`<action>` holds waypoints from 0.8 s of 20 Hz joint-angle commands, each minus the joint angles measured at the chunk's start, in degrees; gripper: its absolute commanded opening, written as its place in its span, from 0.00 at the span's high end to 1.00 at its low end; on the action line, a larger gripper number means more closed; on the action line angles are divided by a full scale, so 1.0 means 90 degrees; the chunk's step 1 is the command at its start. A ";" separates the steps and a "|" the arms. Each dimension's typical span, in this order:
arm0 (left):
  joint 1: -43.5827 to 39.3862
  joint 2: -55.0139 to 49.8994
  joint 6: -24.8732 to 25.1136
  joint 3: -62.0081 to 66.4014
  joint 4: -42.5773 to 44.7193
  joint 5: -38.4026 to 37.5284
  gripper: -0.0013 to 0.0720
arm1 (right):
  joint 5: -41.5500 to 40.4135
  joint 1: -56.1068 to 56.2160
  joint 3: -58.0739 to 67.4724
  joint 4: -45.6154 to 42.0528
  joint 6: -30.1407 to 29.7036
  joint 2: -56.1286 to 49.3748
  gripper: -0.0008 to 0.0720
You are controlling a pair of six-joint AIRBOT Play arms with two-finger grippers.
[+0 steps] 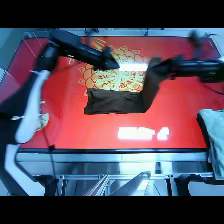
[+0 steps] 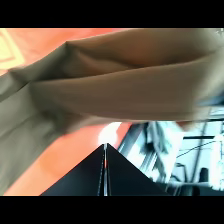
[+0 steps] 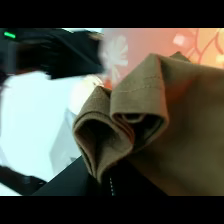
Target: Fold the shirts.
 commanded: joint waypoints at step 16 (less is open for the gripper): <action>0.1525 0.2958 0.1792 -0.5323 0.0034 0.0702 0.96 | -0.0029 0.0889 0.1656 -0.5000 0.2514 -0.0571 0.48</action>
